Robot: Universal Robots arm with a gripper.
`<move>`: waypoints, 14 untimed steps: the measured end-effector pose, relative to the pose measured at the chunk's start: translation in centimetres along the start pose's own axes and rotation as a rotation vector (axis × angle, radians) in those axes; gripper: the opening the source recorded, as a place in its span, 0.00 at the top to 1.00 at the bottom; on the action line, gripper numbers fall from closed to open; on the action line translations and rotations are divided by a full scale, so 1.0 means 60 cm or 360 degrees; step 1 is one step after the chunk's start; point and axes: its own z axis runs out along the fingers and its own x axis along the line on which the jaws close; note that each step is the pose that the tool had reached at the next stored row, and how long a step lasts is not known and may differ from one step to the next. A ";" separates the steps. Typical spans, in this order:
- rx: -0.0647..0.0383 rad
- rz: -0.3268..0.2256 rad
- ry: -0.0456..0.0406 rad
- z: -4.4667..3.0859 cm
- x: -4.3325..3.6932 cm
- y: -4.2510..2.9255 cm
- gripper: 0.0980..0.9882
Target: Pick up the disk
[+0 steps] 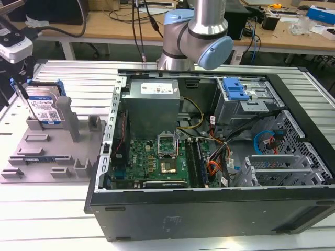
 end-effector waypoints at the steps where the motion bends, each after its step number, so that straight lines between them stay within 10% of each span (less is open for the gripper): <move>1: 0.0001 -0.0044 0.0003 0.001 0.000 0.000 0.64; 14: 0.0018 -0.0543 0.0028 0.010 0.000 0.000 0.48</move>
